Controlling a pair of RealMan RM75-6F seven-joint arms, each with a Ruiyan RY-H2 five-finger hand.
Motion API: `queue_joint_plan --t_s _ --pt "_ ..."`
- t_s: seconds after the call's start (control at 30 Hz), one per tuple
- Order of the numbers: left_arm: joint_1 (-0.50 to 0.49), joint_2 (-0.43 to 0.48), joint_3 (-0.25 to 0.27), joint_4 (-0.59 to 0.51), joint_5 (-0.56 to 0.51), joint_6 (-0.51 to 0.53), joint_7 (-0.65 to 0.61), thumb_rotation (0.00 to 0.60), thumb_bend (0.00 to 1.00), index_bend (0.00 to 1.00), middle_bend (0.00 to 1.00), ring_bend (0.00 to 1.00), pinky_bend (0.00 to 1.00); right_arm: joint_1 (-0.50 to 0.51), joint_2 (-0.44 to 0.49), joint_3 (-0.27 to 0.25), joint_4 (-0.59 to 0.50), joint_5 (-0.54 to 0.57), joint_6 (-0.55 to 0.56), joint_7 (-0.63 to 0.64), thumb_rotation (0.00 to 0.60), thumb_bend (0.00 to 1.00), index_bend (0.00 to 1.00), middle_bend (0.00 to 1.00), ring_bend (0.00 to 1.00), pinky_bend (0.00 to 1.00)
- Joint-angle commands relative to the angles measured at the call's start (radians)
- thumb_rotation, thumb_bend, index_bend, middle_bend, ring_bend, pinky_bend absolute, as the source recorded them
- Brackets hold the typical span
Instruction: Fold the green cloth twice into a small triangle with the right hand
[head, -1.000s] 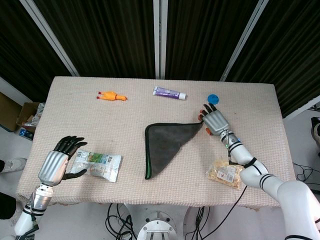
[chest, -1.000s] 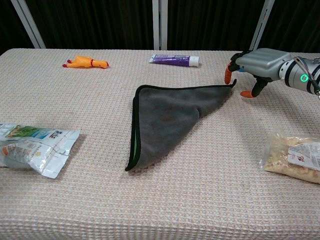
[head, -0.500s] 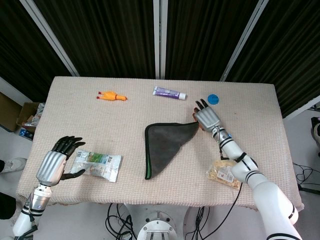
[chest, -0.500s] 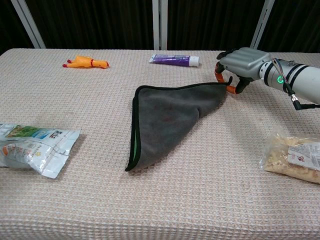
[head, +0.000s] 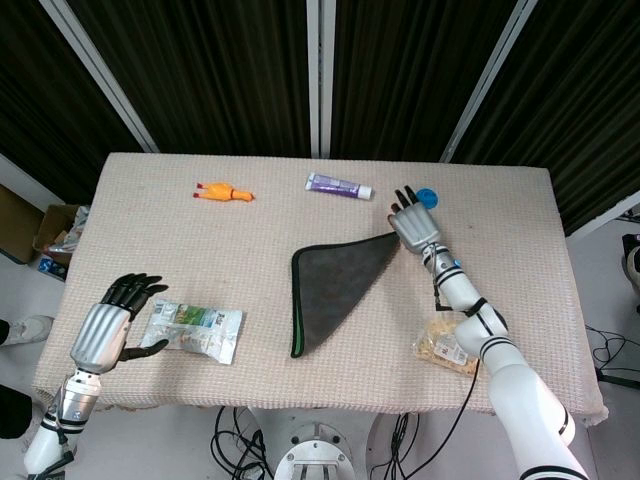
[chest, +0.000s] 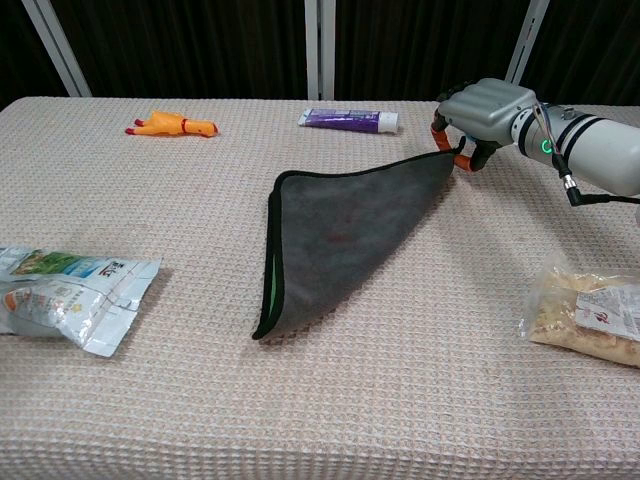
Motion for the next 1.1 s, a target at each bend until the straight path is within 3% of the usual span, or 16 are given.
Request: queue_joint_plan --t_s 0.03,0.23,0.57,0.83,1.1 --pt "0.000 0.000 0.000 0.000 0.001 0.000 0.000 0.600 0.00 0.23 0.17 0.13 0.13 -0.006 0.009 -0.003 -0.013 -0.009 0.052 0.013 0.600 0.40 0.65 0.27 0.05 0.04" --pt "-0.005 0.002 -0.004 -0.003 0.002 -0.005 0.002 0.600 0.00 0.23 0.17 0.13 0.13 -0.027 0.050 -0.021 -0.074 -0.054 0.242 0.040 0.600 0.40 0.65 0.27 0.05 0.04" --pt "-0.008 0.005 -0.006 -0.015 0.006 -0.007 0.014 0.600 0.00 0.23 0.17 0.13 0.13 -0.010 0.119 -0.096 -0.306 -0.204 0.516 0.013 0.600 0.40 0.65 0.27 0.05 0.04" --pt "0.006 0.009 0.001 -0.013 0.004 0.006 0.009 0.600 0.00 0.23 0.17 0.13 0.13 0.034 0.135 -0.143 -0.474 -0.310 0.558 -0.062 0.600 0.40 0.65 0.27 0.05 0.04" --pt "0.010 0.004 0.004 -0.005 0.002 0.005 0.001 0.600 0.00 0.23 0.17 0.13 0.13 0.057 0.153 -0.169 -0.552 -0.365 0.531 -0.133 0.600 0.40 0.65 0.27 0.05 0.04"
